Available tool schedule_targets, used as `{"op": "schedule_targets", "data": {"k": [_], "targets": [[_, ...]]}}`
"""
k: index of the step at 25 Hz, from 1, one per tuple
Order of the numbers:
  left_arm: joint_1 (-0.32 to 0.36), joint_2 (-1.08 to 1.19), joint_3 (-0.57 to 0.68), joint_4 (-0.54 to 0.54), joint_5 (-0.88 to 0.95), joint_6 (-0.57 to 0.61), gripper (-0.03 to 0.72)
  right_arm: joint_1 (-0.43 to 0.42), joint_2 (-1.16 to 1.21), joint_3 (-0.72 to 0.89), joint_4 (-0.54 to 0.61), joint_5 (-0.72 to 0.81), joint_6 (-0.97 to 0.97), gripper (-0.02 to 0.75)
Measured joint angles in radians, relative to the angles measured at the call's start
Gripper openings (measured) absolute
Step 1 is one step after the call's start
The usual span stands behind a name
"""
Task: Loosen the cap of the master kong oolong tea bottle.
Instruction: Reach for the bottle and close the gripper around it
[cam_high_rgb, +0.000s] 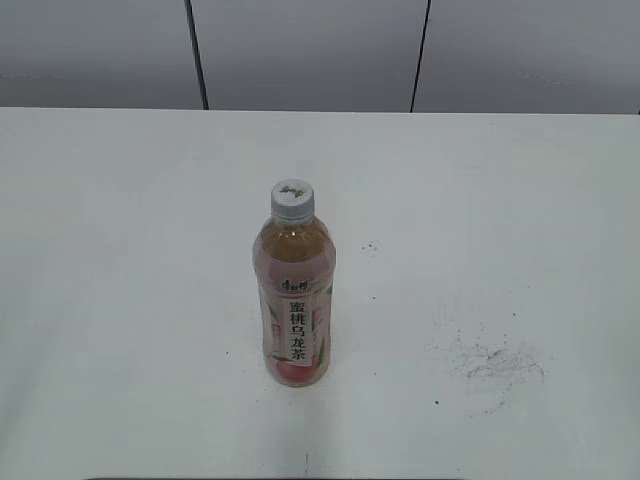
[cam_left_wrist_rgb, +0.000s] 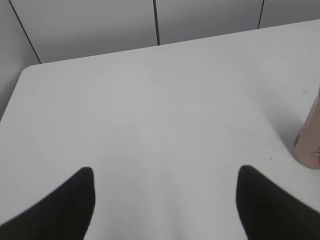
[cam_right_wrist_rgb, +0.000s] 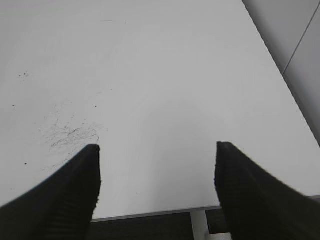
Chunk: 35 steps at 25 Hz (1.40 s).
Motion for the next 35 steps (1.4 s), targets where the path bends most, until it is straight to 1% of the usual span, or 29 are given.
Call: {"op": "schedule_targets", "data": {"k": [13,16,20,24,30,35], "targets": [[0.000,0.000,0.000,-0.007,-0.001,0.000,0.519,0.000,0.000,0.000,0.000,0.000,0.001,0.536],[0.000,0.000,-0.009,-0.013,-0.044,0.000,0.519,0.000,0.000,0.000,0.000,0.000,0.001,0.536],[0.000,0.000,-0.012,-0.054,-0.264,0.000,0.519,0.000,0.000,0.000,0.000,0.000,0.001,0.536],[0.000,0.061,0.022,-0.142,-0.488,0.000,0.519,0.000,0.000,0.000,0.000,0.000,0.000,0.536],[0.000,0.309,0.127,-0.300,-0.798,0.000,0.519,0.000,0.000,0.000,0.000,0.000,0.000,0.536],[0.000,0.564,0.154,-0.343,-1.080,0.000,0.519,0.000,0.000,0.000,0.000,0.000,0.001,0.536]]}}
